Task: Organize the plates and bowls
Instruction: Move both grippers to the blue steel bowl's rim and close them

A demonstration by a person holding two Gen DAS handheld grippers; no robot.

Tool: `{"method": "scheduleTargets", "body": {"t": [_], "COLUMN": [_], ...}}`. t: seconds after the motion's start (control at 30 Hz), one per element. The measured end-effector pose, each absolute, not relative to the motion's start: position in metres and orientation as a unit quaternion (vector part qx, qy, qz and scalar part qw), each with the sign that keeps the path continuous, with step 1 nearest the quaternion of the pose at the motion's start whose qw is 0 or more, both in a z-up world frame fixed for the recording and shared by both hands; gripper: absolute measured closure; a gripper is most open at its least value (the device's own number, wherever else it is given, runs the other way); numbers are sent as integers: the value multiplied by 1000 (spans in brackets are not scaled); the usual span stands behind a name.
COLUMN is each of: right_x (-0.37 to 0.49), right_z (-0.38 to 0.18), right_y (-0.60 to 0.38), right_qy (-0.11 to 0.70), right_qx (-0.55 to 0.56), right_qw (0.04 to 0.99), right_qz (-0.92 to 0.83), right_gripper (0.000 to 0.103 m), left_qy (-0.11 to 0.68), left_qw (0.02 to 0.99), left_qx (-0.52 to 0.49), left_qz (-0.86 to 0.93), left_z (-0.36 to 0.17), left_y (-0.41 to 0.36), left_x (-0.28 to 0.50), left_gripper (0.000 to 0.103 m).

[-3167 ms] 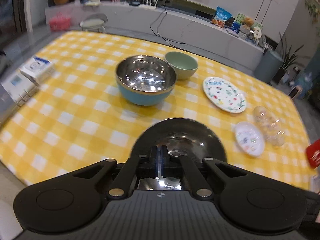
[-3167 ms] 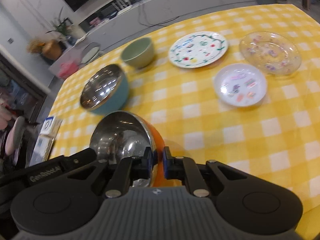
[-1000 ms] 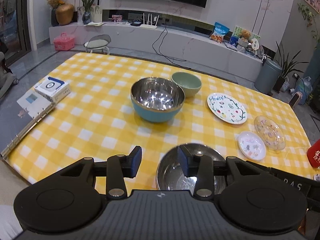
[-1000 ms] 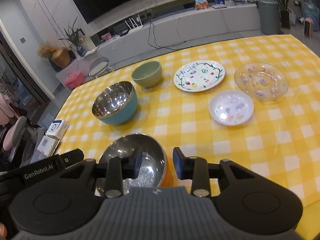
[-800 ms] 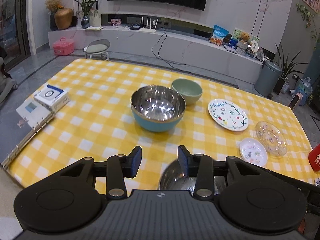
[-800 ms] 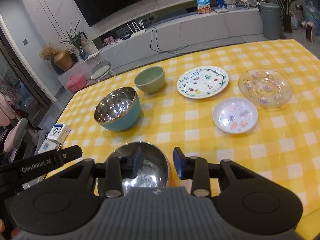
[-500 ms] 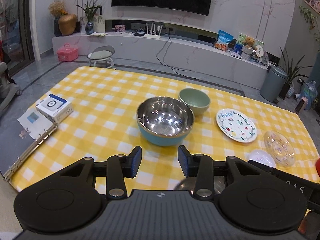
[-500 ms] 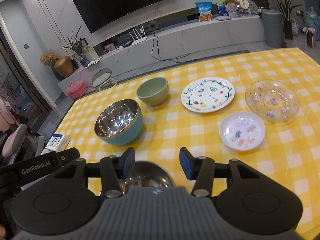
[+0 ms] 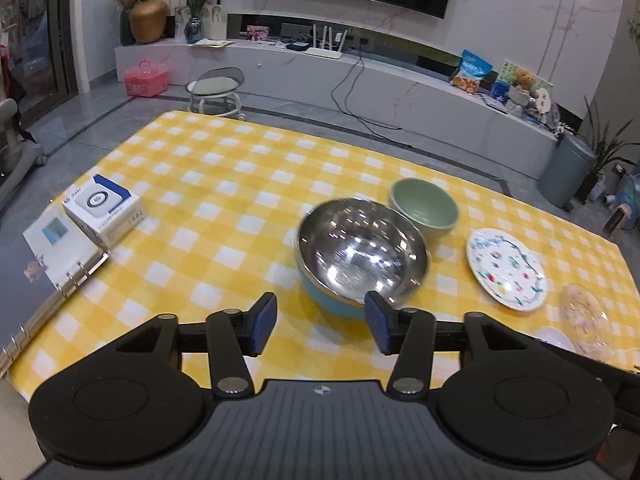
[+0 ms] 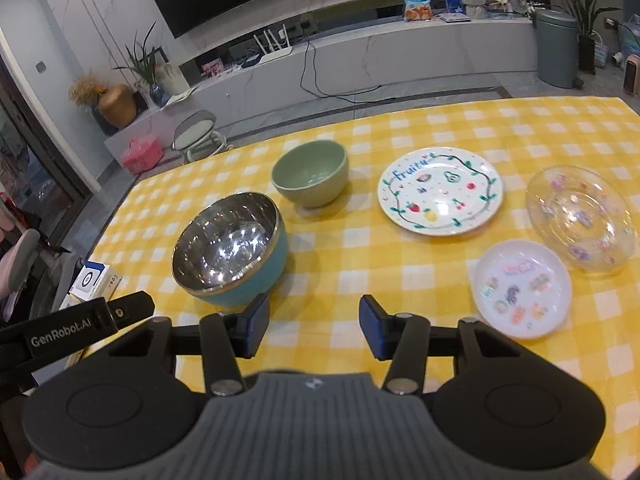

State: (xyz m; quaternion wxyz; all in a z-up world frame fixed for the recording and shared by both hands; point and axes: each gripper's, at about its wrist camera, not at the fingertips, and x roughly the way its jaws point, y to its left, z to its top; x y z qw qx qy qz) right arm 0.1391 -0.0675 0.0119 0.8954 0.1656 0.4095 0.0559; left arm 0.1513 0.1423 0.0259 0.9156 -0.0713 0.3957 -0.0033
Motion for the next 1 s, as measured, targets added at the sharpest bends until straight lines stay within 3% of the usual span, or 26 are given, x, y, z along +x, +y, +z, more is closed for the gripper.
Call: {"method": "scheduleTargets", "body": {"t": [0.6, 0.8, 1.0], "right_x": [223, 241, 251], "right_z": [-12, -20, -25], "right_y": [-31, -26, -21], "right_qy": [460, 475, 482], "right_qx": [160, 169, 173], "right_qw": [872, 862, 858], "right_qz": [53, 47, 47], "right_gripper": [54, 60, 72], "left_qy": [442, 447, 449], "left_qw": [886, 887, 887], "left_qx": [-139, -117, -103], "left_qz": [1, 8, 13], "left_z": [-16, -30, -35], "left_y": [167, 158, 153], "left_x": [223, 240, 248], "left_gripper": [39, 40, 58]}}
